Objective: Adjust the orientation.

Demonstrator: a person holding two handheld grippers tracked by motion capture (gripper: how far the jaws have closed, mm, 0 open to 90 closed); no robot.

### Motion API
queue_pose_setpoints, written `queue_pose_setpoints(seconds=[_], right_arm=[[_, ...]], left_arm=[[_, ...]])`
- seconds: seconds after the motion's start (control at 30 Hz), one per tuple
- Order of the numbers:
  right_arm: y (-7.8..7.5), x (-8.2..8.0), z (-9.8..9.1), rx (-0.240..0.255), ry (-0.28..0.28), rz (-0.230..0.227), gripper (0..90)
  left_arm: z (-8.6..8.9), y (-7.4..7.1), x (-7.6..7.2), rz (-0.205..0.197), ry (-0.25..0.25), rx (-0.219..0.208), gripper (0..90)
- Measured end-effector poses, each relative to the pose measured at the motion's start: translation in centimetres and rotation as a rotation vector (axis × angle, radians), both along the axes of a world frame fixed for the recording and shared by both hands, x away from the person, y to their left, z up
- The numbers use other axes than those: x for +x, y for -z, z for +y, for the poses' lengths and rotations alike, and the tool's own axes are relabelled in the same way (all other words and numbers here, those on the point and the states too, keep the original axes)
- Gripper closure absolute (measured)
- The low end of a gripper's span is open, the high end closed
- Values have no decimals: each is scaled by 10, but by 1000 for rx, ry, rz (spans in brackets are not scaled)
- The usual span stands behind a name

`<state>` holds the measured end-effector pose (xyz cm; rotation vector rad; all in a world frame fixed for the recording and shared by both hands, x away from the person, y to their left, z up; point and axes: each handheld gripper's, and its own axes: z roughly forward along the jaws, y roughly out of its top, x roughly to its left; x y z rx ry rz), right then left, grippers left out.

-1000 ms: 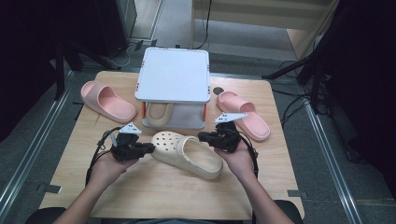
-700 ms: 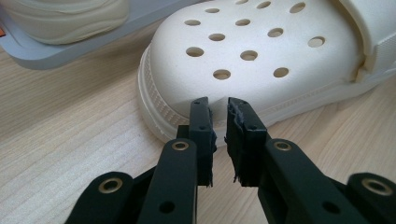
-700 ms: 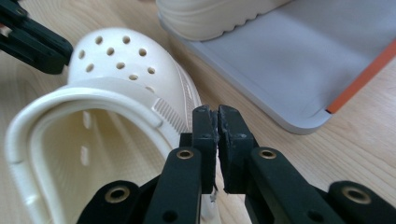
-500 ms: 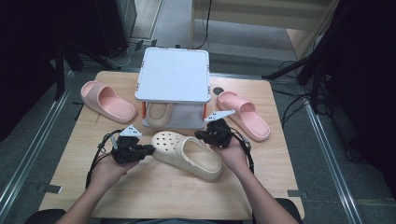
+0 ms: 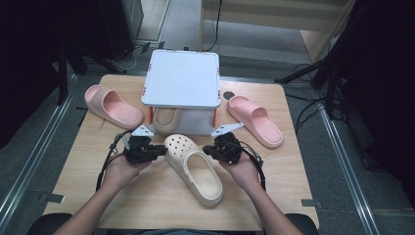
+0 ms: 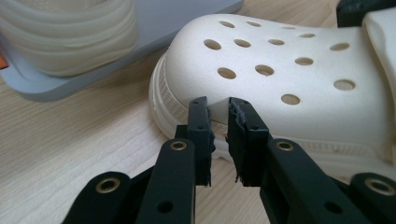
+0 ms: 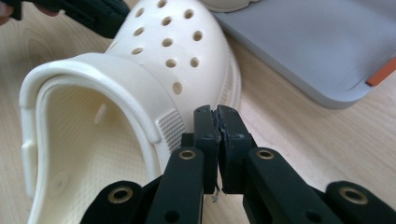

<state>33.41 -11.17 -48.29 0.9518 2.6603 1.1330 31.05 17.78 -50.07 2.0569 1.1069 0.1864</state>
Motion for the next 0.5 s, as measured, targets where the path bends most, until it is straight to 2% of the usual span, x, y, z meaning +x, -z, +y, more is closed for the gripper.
queue_pose_setpoints(seconds=[0.17,0.33,0.5], right_arm=[[1,-6,-4,23,24,20,877],[3,-12,-7,42,42,35,877],[2,-22,-7,48,57,21,874]], left_arm=[[-5,-1,6,3,17,3,812],[-9,0,13,15,15,-18,808],[-17,1,18,13,36,-12,815]])
